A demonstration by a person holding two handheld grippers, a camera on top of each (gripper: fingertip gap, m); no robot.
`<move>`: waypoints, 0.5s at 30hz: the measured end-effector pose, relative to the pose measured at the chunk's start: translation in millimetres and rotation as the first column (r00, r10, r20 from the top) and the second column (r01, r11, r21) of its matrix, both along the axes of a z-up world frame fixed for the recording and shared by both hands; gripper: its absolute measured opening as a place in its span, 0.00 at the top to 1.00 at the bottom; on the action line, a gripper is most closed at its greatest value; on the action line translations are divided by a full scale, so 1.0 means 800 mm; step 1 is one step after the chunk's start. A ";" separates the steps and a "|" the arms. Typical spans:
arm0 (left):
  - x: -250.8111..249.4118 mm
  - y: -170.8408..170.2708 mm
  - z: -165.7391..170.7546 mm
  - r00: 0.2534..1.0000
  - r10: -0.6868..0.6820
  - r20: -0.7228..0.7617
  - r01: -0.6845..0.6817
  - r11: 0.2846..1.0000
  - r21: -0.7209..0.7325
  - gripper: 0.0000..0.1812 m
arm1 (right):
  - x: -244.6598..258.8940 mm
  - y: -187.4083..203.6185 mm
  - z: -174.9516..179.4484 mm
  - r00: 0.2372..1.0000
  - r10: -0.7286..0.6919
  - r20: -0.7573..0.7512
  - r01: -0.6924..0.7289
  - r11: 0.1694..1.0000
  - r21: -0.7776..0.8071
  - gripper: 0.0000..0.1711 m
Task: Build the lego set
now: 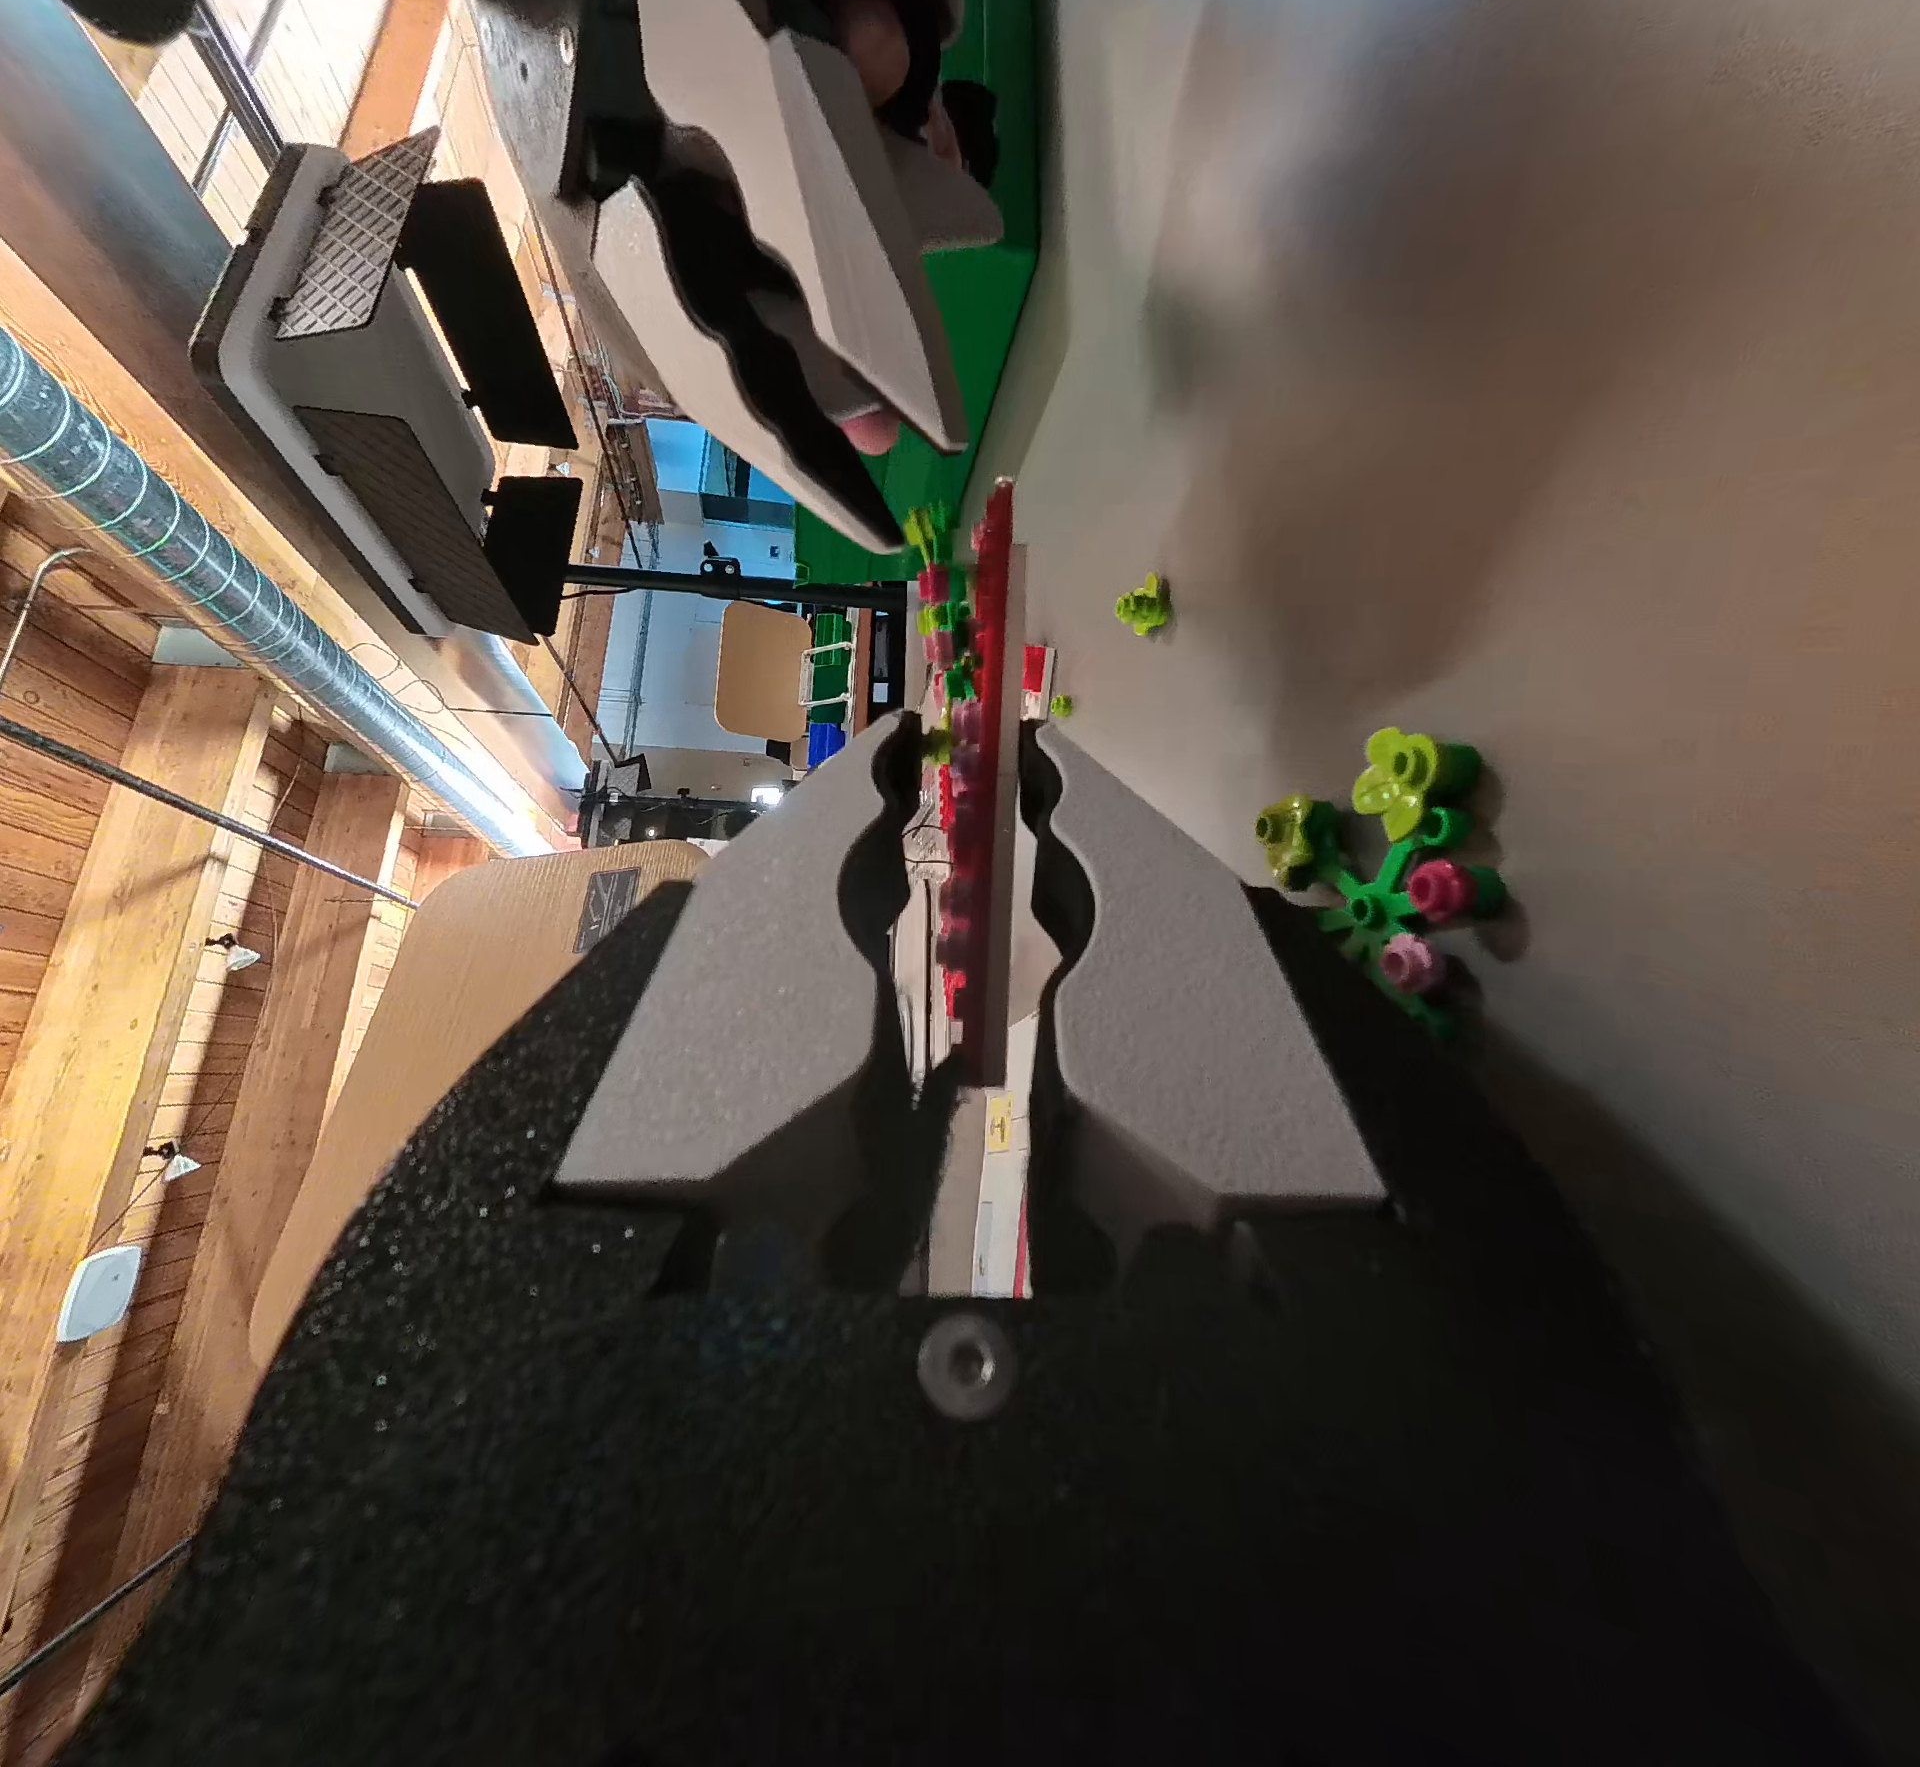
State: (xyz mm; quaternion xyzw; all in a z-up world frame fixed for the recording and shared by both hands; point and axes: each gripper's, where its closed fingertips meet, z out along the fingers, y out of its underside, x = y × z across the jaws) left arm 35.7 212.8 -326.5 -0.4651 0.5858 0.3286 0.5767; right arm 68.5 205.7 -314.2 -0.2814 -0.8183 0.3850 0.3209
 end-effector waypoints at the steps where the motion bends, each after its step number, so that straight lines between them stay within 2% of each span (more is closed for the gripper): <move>1: -0.001 0.000 0.001 1.000 0.002 0.003 -0.002 1.000 0.000 0.92 | 0.001 -0.001 0.002 1.000 0.003 -0.016 -0.003 1.000 0.005 0.88; 6: -0.003 0.001 0.003 1.000 0.008 0.017 -0.008 1.000 -0.002 0.92 | -0.001 0.000 0.005 0.996 -0.012 -0.090 0.019 0.996 0.083 0.85; 9: -0.003 0.001 0.004 1.000 0.008 0.024 -0.007 1.000 -0.006 0.92 | -0.006 0.004 0.008 0.985 -0.023 -0.174 0.057 0.979 0.196 0.85; 15: -0.003 0.001 0.004 1.000 0.007 0.025 -0.007 1.000 -0.012 0.92 | -0.011 0.003 0.007 0.969 0.007 -0.245 0.089 0.923 0.375 0.89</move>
